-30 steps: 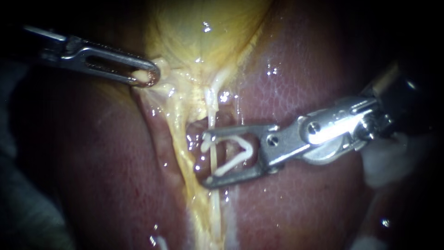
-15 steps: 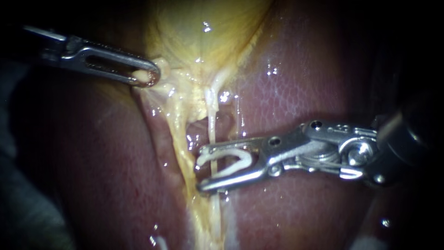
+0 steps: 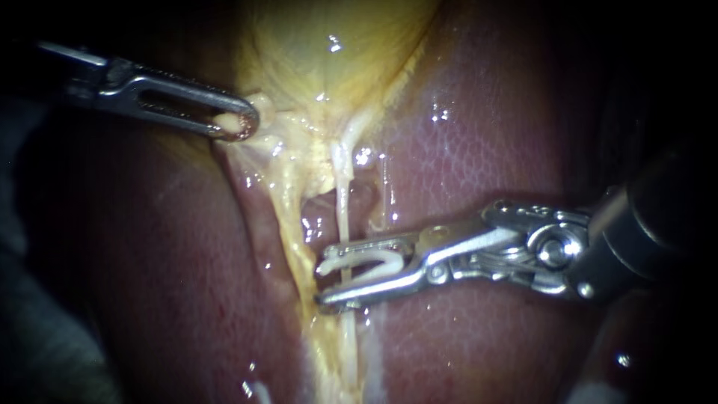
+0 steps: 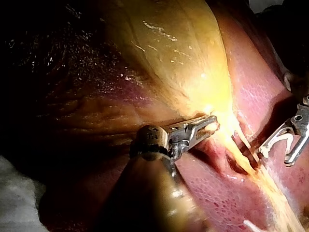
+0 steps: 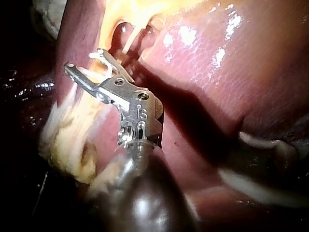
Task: Clipping first clip left tube
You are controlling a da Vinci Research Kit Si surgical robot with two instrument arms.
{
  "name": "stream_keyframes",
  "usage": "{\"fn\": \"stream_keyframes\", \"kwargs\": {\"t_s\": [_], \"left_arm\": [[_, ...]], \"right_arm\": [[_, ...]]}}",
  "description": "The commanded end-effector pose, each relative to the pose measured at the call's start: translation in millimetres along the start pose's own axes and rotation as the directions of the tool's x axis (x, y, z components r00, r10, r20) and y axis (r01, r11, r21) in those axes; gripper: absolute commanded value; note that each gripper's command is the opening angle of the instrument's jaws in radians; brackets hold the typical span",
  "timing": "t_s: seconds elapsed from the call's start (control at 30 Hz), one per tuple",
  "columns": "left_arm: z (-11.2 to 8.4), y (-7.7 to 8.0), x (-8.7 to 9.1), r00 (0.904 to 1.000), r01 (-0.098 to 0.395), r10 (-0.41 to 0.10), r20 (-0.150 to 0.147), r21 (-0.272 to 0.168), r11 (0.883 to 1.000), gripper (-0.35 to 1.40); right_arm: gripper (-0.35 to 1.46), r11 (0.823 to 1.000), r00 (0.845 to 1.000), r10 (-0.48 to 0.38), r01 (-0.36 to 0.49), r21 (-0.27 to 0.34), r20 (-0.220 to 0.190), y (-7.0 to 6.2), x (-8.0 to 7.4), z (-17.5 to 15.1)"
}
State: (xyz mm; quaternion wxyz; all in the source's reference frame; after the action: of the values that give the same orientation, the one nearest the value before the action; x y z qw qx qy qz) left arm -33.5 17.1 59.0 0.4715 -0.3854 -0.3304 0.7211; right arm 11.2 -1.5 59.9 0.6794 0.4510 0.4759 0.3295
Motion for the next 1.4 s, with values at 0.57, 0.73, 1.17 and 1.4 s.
{"fn": "stream_keyframes", "kwargs": {"t_s": [0.57, 0.73, 1.17, 1.4], "left_arm": [[0.0, 0.0, 0.0, 1.0, 0.0, 0.0, 0.0, 0.0, 1.0, -0.35], [0.0, 0.0, 0.0, 1.0, 0.0, 0.0, 0.0, 0.0, 1.0, -0.35], [0.0, 0.0, 0.0, 1.0, 0.0, 0.0, 0.0, 0.0, 1.0, -0.35], [0.0, 0.0, 0.0, 1.0, 0.0, 0.0, 0.0, 0.0, 1.0, -0.35]], "right_arm": [[0.48, 0.995, 0.997, -0.076, 0.077, -0.066, 0.019, 4.7, -2.5, 1.5], [0.48, 0.992, 0.995, -0.096, 0.098, -0.079, 0.028, 5.9, -2.8, 1.5], [0.48, 0.989, 0.993, -0.119, 0.12, -0.083, 0.02, 7.7, -2.9, 2.8], [0.49, 0.99, 0.992, -0.126, 0.125, -0.062, -0.005, 7.7, -3.3, 4.3]]}}
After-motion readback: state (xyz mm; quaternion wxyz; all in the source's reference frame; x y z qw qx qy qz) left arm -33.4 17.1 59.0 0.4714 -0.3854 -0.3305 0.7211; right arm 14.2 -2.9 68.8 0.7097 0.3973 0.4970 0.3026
